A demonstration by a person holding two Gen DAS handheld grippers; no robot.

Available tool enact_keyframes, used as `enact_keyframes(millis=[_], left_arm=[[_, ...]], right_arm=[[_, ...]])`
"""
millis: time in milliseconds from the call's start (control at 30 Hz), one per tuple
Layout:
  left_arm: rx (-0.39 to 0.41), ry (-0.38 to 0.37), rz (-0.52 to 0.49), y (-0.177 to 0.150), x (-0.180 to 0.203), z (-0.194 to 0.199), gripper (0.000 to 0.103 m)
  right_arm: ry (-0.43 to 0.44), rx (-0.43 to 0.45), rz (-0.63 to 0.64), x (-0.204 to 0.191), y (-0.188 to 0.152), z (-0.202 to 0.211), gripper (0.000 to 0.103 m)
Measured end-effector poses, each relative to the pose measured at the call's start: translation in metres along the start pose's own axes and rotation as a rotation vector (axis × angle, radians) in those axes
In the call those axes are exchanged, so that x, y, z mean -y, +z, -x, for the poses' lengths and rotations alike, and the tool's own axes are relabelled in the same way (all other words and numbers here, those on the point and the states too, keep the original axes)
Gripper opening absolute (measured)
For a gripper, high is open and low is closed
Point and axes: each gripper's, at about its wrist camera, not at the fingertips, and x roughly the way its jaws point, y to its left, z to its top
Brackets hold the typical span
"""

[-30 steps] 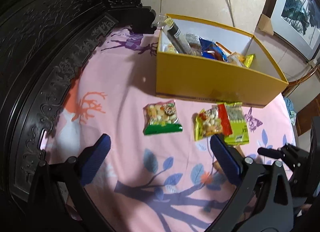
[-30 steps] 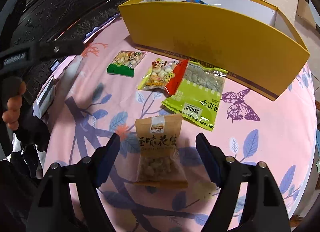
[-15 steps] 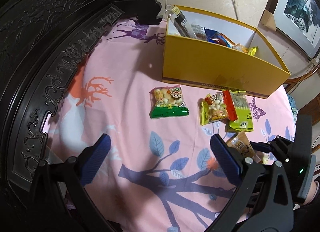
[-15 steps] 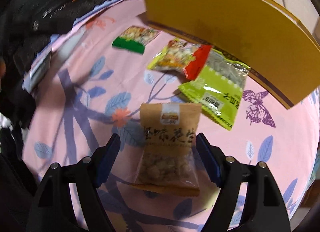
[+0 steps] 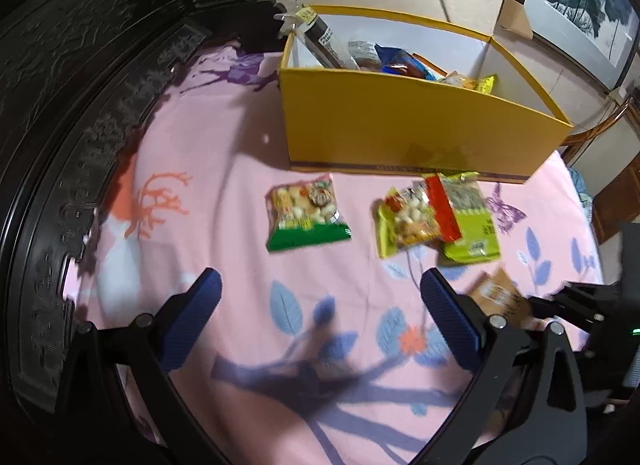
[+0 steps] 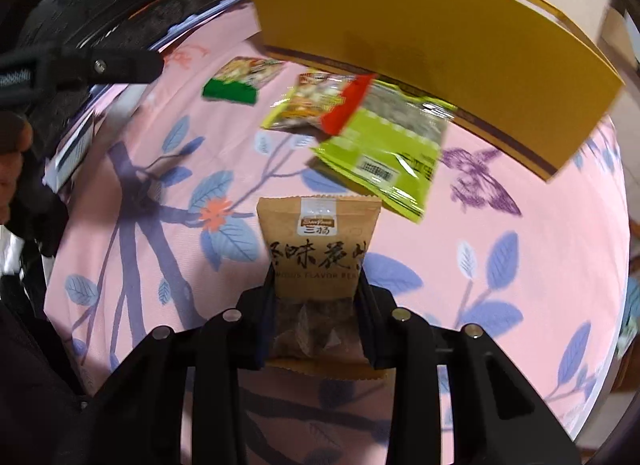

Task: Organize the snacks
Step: 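Grasp the brown peanut bag with the right tool while the left tool grasps the green-labelled candy bag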

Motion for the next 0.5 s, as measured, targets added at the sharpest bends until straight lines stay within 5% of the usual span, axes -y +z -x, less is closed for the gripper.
enact_keyframes(millis=[133, 500], left_arm=[[-0.037, 0.053, 0.031, 0.016, -0.006, -0.034, 0.101], [-0.149, 0.044, 0.230, 0.049, -0.016, -0.100, 0.101]], right_arm=[[0.006, -0.011, -0.064, 0.007, -0.004, 0.000, 0.035], [0.013, -0.018, -0.064, 0.006, 0.000, -0.003, 0.036]])
